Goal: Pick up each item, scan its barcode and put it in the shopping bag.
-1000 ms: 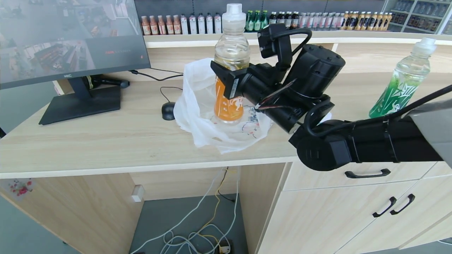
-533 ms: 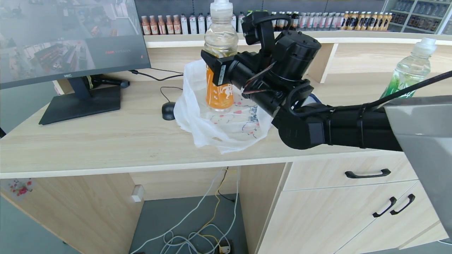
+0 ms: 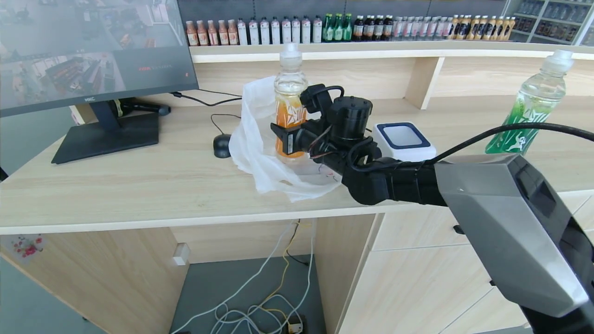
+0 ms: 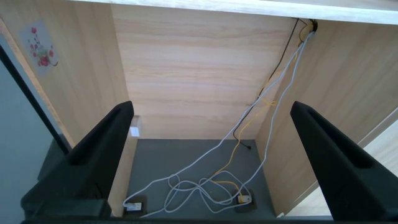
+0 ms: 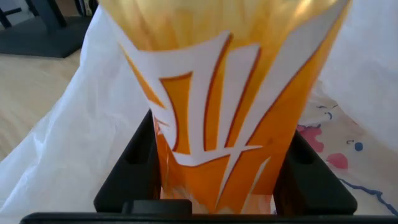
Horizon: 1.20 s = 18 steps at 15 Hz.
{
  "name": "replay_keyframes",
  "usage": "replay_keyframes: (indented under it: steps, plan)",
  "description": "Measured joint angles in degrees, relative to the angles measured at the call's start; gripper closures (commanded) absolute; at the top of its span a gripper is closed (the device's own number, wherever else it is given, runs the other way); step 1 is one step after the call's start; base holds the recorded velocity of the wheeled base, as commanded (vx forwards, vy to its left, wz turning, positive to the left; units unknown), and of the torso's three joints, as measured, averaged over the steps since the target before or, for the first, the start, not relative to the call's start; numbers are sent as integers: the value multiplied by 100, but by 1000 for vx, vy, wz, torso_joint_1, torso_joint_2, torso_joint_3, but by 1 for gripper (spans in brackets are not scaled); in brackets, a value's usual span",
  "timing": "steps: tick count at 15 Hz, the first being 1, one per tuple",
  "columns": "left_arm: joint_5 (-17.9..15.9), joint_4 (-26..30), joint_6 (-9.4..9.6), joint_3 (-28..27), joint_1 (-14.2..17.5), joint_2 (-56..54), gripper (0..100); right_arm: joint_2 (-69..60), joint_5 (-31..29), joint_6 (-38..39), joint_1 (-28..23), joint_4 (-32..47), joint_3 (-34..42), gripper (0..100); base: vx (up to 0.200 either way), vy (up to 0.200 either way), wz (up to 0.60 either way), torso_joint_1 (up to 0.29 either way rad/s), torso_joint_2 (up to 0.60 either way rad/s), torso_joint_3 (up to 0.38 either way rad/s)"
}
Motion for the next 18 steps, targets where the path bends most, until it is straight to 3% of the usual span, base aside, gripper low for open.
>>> replay_keyframes:
  steps: [14,15,18]
  plan:
    - [0,-2,0,0,2,0,0,199,35,99,-52,90,0,100,0,0,0,0,0,0]
    - [0,-2,0,0,2,0,0,201,35,101,-49,93,0,0,0,0,0,0,0,0]
    - [0,0,-2,0,2,0,0,234,30,105,-44,169,13,0,0,0,0,0,0,0]
